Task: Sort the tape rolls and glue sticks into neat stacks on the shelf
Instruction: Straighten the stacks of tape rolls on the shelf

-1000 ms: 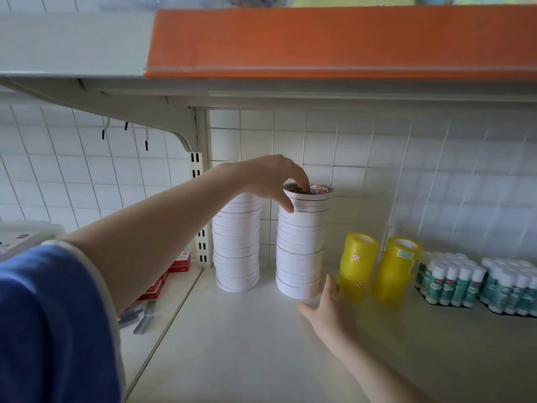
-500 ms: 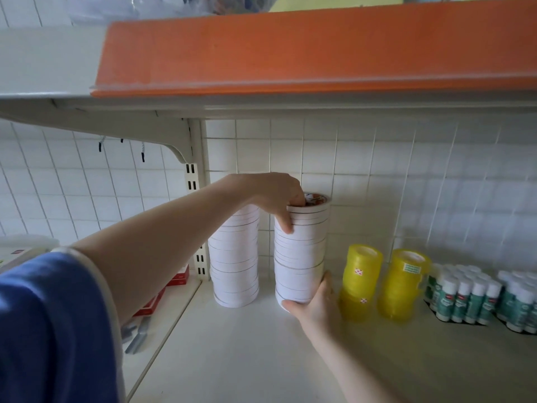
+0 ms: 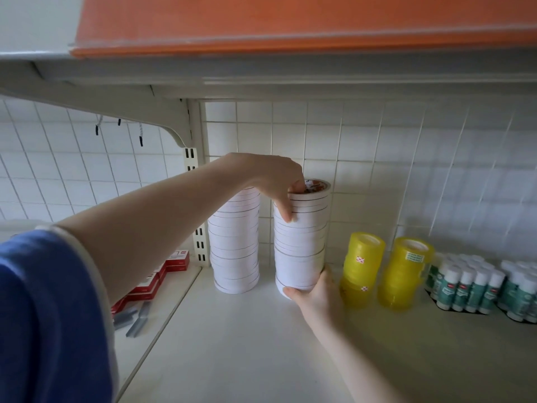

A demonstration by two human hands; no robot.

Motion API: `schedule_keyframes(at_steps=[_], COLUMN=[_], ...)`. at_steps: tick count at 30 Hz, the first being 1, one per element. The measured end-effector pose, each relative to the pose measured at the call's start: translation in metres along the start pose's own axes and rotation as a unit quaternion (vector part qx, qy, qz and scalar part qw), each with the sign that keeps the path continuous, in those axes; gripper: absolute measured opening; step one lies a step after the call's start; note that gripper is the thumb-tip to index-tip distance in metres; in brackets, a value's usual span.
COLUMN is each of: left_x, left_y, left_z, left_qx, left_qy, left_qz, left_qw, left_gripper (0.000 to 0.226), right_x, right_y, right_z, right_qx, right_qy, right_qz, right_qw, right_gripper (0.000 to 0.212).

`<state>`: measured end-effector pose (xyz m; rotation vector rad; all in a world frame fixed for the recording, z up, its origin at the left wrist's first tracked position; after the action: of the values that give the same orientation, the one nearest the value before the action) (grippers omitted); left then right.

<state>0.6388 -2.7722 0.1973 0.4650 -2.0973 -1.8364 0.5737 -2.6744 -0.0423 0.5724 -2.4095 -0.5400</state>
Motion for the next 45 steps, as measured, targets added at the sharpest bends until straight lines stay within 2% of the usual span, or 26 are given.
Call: schedule_keyframes(at_steps=[5,7,17,21,24,27,32,41,45], left_x=[0.001,0.000,0.000,0.000,-0.002,-0.003,-0.001,0.001,0.000], left_y=[0.000,0.001,0.002,0.001,0.002,0.003,-0.002,-0.004,-0.003], left_z=[0.004,0.004,0.006,0.004,0.003,0.001,0.001,0.000,0.000], left_qx=[0.005,0.001,0.003,0.004,0.001,0.002,-0.006,-0.011,-0.013], left_qy=[-0.010,-0.010,-0.014,-0.013,-0.011,-0.007,-0.010,-0.019,-0.017], left_qz=[0.018,0.016,-0.001,0.001,-0.005,-0.006,0.010,0.012,0.014], left_qw=[1.000,1.000,1.000,1.000,1.000,1.000,1.000,1.000,1.000], left_gripper=[0.046,0.047,0.038,0.039,0.035,0.037,0.038,0.032,0.032], right_x=[0.005,0.008,0.009,0.010,0.010,0.011,0.012,0.014,0.015], right_y=[0.000,-0.001,-0.002,-0.001,0.000,-0.002,-0.002,-0.006,-0.007], right_z=[-0.010,-0.015,-0.026,-0.024,-0.022,-0.022,-0.026,-0.025,-0.026], right_qx=[0.017,0.045,0.091,0.080,0.078,0.089,0.092,0.098,0.103], right_qy=[0.020,0.018,0.043,0.039,0.042,0.050,0.062,0.066,0.070], right_qz=[0.042,0.052,0.100,0.091,0.094,0.098,0.108,0.126,0.126], right_qw=[0.999,0.997,0.990,0.992,0.992,0.990,0.988,0.985,0.984], right_gripper=[0.106,0.109,0.110,0.089,0.081,0.086,0.111,0.095,0.100])
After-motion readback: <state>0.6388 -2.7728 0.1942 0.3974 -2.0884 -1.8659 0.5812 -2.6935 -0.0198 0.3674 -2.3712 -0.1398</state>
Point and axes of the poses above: each hand's wrist, its own x-axis towards the middle knuckle, its own y-axis out of the back of the hand, z = x × y, the point moved 1 cm from there along x, towards the middle knuckle, and after that the axes turned 13 degrees about y, right-handed, at the moved point
